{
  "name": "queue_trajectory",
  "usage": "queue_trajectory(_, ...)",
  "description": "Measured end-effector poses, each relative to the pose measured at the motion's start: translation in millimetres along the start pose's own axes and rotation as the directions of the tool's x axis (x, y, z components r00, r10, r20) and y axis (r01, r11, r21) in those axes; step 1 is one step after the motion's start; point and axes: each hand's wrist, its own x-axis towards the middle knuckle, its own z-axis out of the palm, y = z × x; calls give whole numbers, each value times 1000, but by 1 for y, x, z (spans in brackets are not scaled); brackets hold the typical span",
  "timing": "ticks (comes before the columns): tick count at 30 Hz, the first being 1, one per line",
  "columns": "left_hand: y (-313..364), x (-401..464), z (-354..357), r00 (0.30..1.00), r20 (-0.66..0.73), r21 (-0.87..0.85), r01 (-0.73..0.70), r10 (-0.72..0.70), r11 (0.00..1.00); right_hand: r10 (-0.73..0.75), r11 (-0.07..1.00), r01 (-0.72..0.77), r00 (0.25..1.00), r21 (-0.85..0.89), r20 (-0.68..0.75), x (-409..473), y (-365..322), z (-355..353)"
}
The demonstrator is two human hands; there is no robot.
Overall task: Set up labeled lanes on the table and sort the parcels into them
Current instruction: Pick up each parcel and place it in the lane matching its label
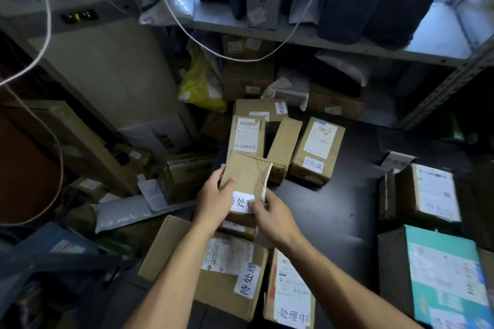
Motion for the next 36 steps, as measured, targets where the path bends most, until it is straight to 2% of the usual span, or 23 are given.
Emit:
queue_trajectory(8, 45, -42, 65, 996, 80, -182, -33, 49, 983, -95, 993, 106, 982, 56, -163, -40, 13, -79)
queue_trajectory(13, 69, -82, 135, 983, 158, -229, -55, 93, 972, -87, 993, 105, 949, 46, -302, -76, 50, -146)
queue_trajectory(17, 85, -118, 188, 959, 260, -241, -46, 110, 969, -54, 989, 100, 927, 108, -370, -108, 81, -197)
queue_trajectory(22, 97, -159, 238, 933, 322, -275, -73, 163, 959, 39, 972, 61, 910, 225, -413, -146, 111, -246)
queue_trajectory(29, 116, -186, 286, 919, 313, -300, -142, 239, 943, 5, 962, 117, 897, 248, -442, -176, 121, -304)
queue_trajectory(36, 127, -189, 308, 916, 328, -319, -121, 230, 940, 7, 957, 122, 899, 264, -439, -176, 125, -331)
